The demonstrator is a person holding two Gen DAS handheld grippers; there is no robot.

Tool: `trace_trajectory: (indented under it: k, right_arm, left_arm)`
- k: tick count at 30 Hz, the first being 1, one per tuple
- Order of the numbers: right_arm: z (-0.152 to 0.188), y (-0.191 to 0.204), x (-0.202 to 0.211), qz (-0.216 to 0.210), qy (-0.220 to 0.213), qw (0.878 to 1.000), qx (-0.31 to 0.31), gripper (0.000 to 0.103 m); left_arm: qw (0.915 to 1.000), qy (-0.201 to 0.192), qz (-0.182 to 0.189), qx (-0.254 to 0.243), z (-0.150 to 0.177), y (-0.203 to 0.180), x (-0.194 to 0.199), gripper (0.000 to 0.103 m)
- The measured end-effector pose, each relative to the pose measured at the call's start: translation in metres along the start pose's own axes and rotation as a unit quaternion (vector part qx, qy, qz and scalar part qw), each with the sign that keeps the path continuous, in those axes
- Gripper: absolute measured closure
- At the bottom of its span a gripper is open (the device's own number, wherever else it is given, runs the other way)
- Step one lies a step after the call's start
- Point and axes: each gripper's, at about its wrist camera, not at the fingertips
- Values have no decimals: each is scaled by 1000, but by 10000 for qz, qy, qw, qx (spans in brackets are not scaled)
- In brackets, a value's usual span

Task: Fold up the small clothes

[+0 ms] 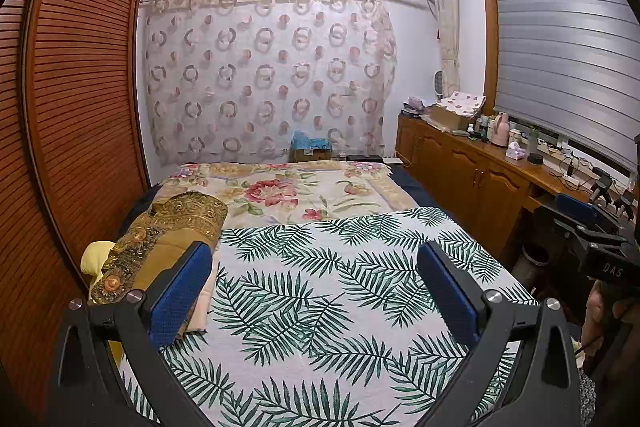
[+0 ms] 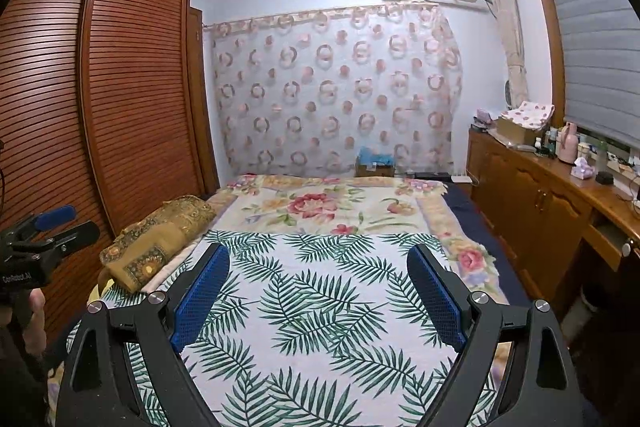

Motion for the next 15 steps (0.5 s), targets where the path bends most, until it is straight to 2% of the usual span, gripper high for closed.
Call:
trace_trajectory:
  k: [15]
  right_arm:
    - [-1,-9,2,-33,0,10000,34,12]
  left_arm:
    - [10000,2,-4,6,0,0,0,1]
Point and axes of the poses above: each gripper's, at about its wrist camera, not at the fingertips, and x roughly against the way its jaws point, y to its left, z to its underside, and after that the axes turned 2 degrees about -x, right-handed
